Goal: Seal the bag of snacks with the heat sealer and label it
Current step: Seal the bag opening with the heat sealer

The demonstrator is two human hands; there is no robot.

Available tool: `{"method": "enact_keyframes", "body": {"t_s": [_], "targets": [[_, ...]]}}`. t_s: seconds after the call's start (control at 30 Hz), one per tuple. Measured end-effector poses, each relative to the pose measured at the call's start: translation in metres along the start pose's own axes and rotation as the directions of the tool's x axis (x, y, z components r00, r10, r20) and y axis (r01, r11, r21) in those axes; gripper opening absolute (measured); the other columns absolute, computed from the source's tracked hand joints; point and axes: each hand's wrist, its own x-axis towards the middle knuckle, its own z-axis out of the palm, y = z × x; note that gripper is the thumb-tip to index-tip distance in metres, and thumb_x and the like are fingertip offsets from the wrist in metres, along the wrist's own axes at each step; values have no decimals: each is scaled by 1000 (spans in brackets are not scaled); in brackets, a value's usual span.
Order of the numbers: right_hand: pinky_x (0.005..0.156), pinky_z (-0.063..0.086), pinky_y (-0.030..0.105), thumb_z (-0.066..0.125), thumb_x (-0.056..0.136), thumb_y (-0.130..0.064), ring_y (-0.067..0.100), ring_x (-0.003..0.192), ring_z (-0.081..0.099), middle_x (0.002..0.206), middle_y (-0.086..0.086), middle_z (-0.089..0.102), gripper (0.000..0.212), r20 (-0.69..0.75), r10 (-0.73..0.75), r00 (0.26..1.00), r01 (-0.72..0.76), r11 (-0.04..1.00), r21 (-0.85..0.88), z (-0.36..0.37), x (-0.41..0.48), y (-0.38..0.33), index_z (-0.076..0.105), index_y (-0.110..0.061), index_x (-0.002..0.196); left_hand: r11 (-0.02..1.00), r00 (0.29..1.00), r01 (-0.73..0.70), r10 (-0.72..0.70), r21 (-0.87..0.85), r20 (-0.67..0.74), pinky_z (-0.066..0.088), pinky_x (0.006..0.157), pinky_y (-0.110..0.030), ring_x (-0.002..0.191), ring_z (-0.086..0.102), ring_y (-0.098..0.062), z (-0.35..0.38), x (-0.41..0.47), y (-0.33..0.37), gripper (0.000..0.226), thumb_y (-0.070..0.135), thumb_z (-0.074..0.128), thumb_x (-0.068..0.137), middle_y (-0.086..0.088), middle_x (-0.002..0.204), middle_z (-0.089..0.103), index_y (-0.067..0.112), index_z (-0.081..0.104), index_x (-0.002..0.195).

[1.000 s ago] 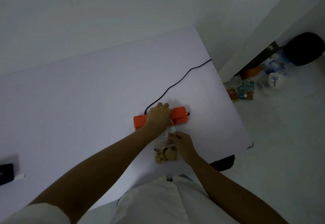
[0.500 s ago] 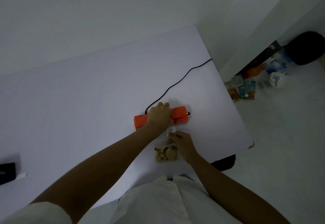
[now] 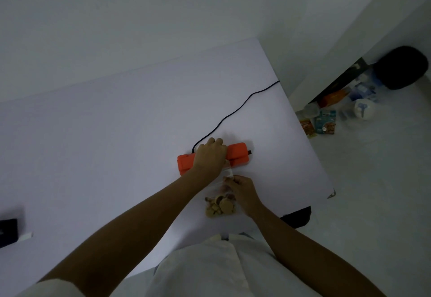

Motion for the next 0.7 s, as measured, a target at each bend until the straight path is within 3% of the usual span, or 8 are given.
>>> {"method": "enact_keyframes", "body": {"t_s": [0.2, 0.37, 0.7], "targets": [[76, 58, 46, 66, 91, -18, 26, 74, 68, 83, 20, 73, 22, -6, -10, 1000, 10, 999, -31, -1, 3, 2, 74, 1, 84, 984, 997, 12, -24, -176, -69, 44, 89, -37, 110, 50, -24, -7, -11, -9, 37, 34, 57, 92, -5, 118, 57, 15, 57, 125], [67, 57, 33, 66, 92, -16, 22, 71, 68, 77, 16, 71, 20, -1, 8, 1000, -8, 1000, 15, 1, -2, -3, 73, -1, 83, 913, 980, -45, -38, -404, -195, 46, 87, -38, 106, 52, -26, -21, -41, -29, 45, 31, 66, 88, -6, 118, 60, 17, 56, 129], [64, 56, 32, 66, 92, -18, 22, 70, 66, 78, 16, 70, 26, -14, 17, 1000, -17, 1000, 11, 2, -3, -2, 70, 7, 85, 803, 953, -54, -136, -594, -270, 46, 88, -27, 109, 53, -16, -34, -104, -74, 45, 30, 57, 94, -2, 129, 56, 17, 47, 136]]}}
